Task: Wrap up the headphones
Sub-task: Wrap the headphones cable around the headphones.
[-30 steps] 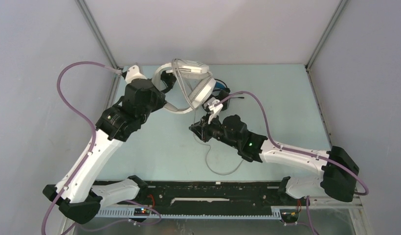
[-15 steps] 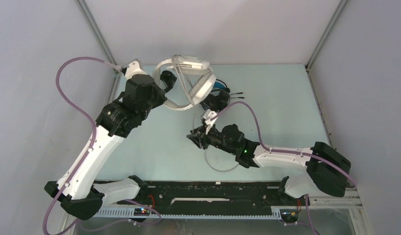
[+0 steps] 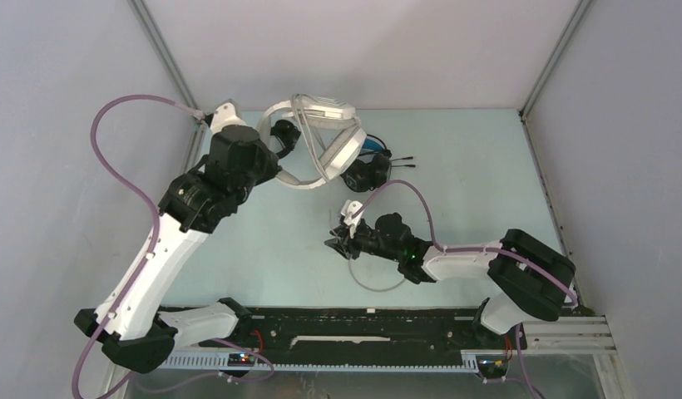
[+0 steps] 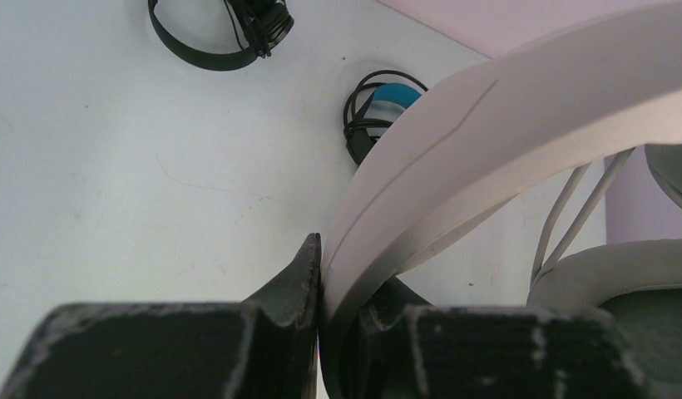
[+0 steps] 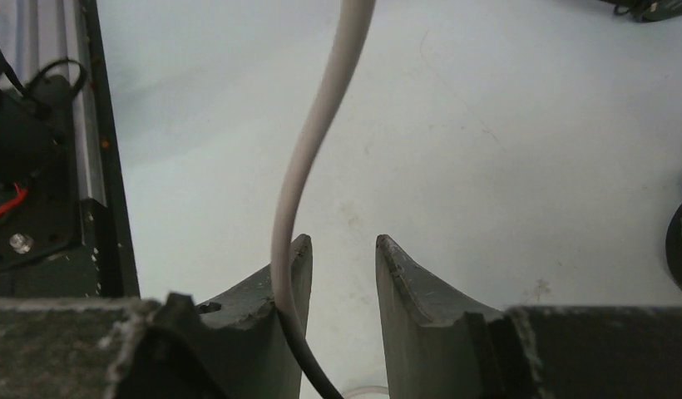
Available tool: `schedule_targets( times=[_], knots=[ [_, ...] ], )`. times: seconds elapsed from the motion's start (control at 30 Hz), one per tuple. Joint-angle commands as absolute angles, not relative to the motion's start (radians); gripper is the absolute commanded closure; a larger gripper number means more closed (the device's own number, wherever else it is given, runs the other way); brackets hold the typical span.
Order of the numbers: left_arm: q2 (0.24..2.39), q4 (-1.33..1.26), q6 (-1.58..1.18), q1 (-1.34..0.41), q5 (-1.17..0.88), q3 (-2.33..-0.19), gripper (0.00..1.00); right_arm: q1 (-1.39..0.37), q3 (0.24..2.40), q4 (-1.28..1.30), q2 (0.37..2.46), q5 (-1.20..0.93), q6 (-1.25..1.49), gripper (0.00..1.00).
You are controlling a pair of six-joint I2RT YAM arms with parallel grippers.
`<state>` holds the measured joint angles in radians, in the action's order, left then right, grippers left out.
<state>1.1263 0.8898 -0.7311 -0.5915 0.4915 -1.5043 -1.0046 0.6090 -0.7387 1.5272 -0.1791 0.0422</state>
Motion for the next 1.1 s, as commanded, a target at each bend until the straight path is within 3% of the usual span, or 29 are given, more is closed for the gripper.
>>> schedule_targets(
  times=[0.0,0.1,0.43,0.9,1.07],
  knots=[
    [1.108,0.813,-0.757,-0.584,0.491,-1.616,1.0,-0.985,0.604,-0.807,1.569,-0.274,-0.057,0.64],
    [1.105,0.814,-0.759,-0.579,0.483,-1.622,1.0,-0.964,0.604,-0.808,1.599,-0.318,-0.045,0.69],
    [1.09,0.804,-0.775,-0.532,0.403,-1.648,1.0,-0.962,0.585,-0.856,1.669,-0.314,0.012,1.0],
    [1.057,0.81,-0.76,-0.461,0.367,-1.649,1.0,-0.944,0.563,-0.845,1.651,-0.317,0.062,1.0],
    [1.059,0.816,-0.723,-0.453,0.391,-1.651,1.0,-0.943,0.561,-0.821,1.633,-0.317,0.06,0.94]
  ],
)
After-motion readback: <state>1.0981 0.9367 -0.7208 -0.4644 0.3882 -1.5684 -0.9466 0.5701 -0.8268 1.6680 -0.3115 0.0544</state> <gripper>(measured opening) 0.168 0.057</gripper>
